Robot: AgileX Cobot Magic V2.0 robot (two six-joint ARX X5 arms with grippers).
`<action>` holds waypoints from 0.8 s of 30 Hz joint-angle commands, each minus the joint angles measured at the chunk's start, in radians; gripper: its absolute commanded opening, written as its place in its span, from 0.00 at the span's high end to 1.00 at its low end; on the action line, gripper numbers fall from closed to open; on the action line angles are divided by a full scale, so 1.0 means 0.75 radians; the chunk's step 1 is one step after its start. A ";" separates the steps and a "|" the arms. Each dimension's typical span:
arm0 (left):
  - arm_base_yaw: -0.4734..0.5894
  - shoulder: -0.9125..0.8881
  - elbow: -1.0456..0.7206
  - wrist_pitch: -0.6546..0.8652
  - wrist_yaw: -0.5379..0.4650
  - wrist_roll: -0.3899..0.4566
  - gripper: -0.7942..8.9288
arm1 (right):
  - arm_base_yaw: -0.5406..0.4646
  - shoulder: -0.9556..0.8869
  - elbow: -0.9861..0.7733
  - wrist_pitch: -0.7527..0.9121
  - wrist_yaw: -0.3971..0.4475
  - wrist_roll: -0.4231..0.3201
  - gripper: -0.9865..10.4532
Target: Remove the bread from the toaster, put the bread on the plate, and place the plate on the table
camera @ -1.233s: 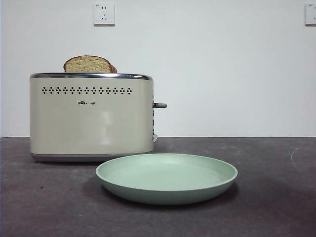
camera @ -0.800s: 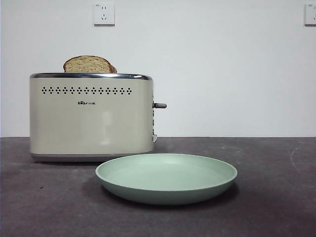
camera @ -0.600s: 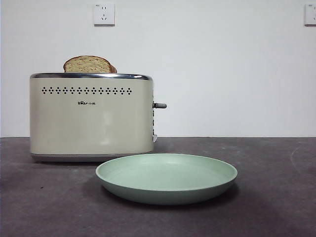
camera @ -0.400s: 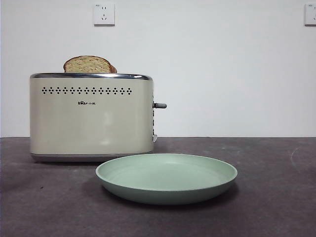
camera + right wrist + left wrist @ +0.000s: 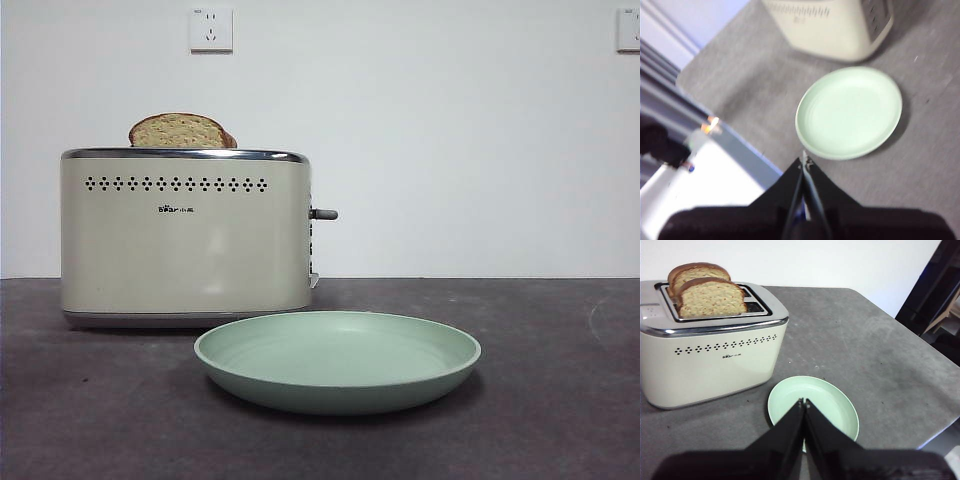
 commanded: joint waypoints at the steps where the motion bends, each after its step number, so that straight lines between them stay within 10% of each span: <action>1: -0.009 0.000 -0.002 -0.025 -0.005 0.037 0.92 | 0.015 0.007 -0.003 -0.017 0.005 -0.044 0.92; 6: -0.009 0.006 -0.002 -0.064 -0.005 0.036 0.86 | 0.018 0.007 -0.003 -0.020 0.003 -0.040 0.80; 11: -0.009 0.006 -0.001 -0.062 -0.004 0.036 0.44 | 0.018 0.007 -0.003 -0.021 0.003 -0.037 0.48; 24: -0.009 0.087 0.000 0.168 -0.012 0.134 0.44 | 0.018 0.012 -0.003 -0.021 0.004 -0.038 0.47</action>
